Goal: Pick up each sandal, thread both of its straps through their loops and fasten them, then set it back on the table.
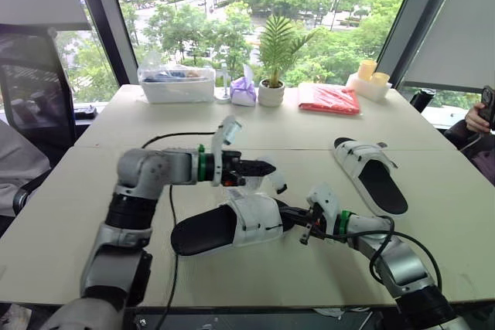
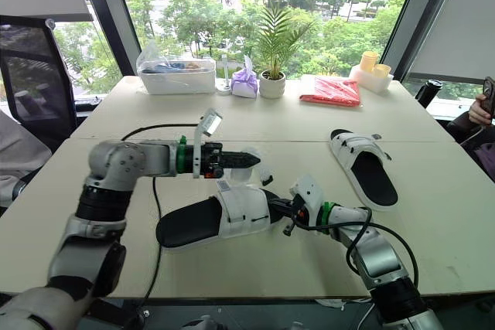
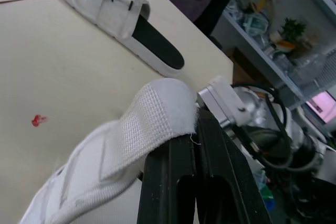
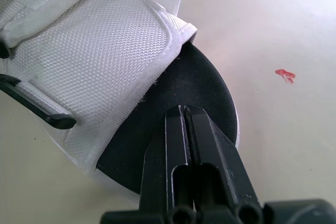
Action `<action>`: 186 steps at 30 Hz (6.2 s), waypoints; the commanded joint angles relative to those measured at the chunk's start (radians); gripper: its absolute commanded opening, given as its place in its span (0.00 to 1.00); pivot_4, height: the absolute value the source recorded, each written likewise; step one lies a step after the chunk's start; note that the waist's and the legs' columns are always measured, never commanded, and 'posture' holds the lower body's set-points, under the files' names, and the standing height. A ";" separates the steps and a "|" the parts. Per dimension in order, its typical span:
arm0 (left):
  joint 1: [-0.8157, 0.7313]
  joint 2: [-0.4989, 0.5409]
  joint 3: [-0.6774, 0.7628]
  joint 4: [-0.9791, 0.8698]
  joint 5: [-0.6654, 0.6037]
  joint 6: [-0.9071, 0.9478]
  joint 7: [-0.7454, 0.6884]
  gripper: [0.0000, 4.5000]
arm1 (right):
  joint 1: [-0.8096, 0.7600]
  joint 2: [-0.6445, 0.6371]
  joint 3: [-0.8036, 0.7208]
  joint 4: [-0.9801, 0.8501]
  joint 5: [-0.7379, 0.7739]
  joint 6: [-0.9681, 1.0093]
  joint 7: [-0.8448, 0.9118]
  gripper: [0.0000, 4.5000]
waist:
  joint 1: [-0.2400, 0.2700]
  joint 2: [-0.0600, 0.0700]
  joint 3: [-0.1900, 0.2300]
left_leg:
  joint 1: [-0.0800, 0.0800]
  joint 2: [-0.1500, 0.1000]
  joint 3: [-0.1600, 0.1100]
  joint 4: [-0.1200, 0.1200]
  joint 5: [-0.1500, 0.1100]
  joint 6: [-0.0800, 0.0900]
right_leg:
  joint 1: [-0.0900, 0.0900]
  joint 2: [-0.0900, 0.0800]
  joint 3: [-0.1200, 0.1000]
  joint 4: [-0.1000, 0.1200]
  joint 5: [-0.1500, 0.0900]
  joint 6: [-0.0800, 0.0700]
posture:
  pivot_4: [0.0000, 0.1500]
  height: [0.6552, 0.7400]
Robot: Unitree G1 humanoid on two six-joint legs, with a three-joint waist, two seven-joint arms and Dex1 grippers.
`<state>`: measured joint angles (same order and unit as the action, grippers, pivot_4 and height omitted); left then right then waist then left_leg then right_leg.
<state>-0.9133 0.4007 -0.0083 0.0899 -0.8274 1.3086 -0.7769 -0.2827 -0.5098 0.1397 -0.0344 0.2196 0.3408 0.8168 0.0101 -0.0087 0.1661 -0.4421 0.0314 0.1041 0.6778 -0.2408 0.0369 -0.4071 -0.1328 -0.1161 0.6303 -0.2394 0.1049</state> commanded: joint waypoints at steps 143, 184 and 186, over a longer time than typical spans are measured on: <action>-0.071 0.001 -0.549 0.175 0.738 -0.899 -0.764 0.01 | 0.083 0.042 0.021 -0.026 -0.022 0.042 -0.073 0.00 | 0.000 0.001 0.000 | -0.001 0.000 0.000 -0.006 -0.002 0.002 | -0.003 0.000 0.000 -0.003 -0.002 -0.003 | 1.00 1.00; 0.234 -0.094 -0.099 -0.579 0.419 0.040 -0.074 0.63 | 0.043 0.057 0.037 0.050 -0.030 0.013 -0.045 0.00 | -0.006 0.001 0.000 | 0.001 0.000 0.000 -0.008 0.000 -0.001 | -0.003 0.001 0.000 -0.001 -0.001 -0.001 | 1.00 1.00; 0.250 -0.078 -0.096 -0.592 0.406 0.054 -0.040 0.63 | 0.034 0.059 0.039 0.059 -0.031 0.010 -0.043 0.00 | -0.006 0.001 0.000 | 0.001 0.000 0.000 -0.009 0.000 -0.001 | -0.003 0.001 0.000 -0.001 -0.001 -0.001 | 1.00 1.00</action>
<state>-0.6586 0.3086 -0.1581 -0.4341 -0.3995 1.3558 -0.8463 -0.2748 -0.4506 0.1545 -0.0268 0.2122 0.3257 0.7721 0.0044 -0.0077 0.1656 -0.4412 0.0315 0.1037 0.6691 -0.2407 0.0355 -0.4097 -0.1320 -0.1160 0.6291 -0.2406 0.1042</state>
